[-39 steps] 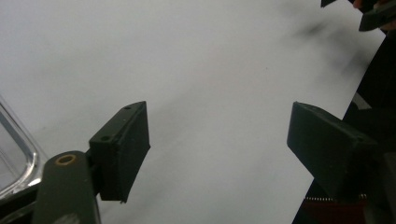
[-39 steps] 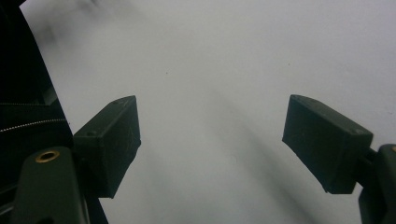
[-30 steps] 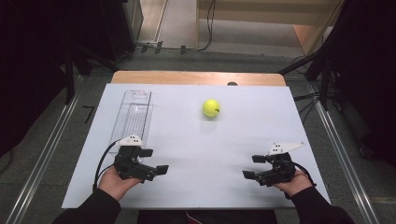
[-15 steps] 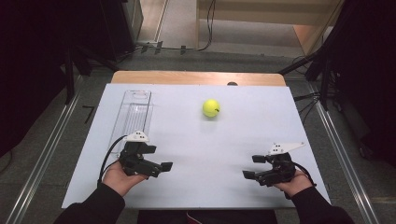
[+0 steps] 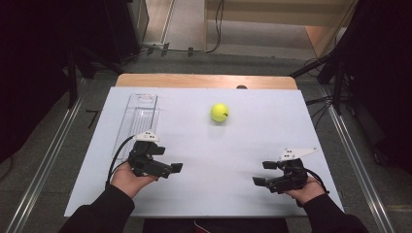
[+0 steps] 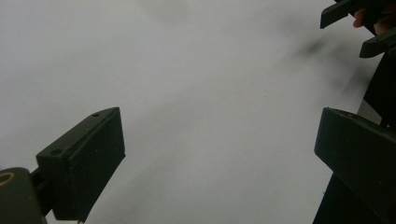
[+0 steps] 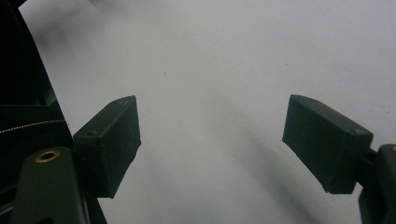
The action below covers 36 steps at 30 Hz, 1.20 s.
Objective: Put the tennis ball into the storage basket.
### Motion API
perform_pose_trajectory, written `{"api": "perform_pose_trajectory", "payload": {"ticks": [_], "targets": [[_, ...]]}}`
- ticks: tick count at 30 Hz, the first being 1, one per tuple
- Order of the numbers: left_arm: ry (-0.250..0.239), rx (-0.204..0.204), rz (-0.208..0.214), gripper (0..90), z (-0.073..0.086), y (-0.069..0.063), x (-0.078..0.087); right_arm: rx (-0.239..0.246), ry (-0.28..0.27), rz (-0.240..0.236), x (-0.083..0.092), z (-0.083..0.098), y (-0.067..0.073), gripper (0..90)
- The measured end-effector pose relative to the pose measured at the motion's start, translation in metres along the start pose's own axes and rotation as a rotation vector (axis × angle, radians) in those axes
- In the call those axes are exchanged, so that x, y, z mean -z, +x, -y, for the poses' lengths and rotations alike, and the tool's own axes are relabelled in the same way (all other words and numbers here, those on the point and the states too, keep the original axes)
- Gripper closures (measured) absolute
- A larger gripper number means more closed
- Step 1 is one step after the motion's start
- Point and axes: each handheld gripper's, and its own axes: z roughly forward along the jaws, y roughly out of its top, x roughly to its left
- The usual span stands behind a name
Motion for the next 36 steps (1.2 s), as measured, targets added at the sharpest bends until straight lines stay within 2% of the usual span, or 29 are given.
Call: {"api": "perform_pose_trajectory", "payload": {"ticks": [13, 17, 30, 36], "targets": [[-0.005, -0.004, -0.007, 2.4, -0.019, 0.004, -0.010, -0.004, 0.004, -0.003, -0.001, 0.000, 0.000, 17.1], [-0.008, 0.002, -0.012, 2.4, -0.022, 0.006, -0.014, -0.005, 0.003, -0.002, -0.001, 0.000, -0.001, 17.1], [0.010, -0.025, -0.031, 2.5, -0.033, 0.009, -0.023, -0.006, 0.003, -0.005, -0.001, 0.000, 0.000, 17.1], [0.009, -0.022, -0.045, 2.5, -0.038, 0.011, -0.026, -0.006, 0.003, -0.006, -0.001, 0.000, 0.000, 17.1]]}}
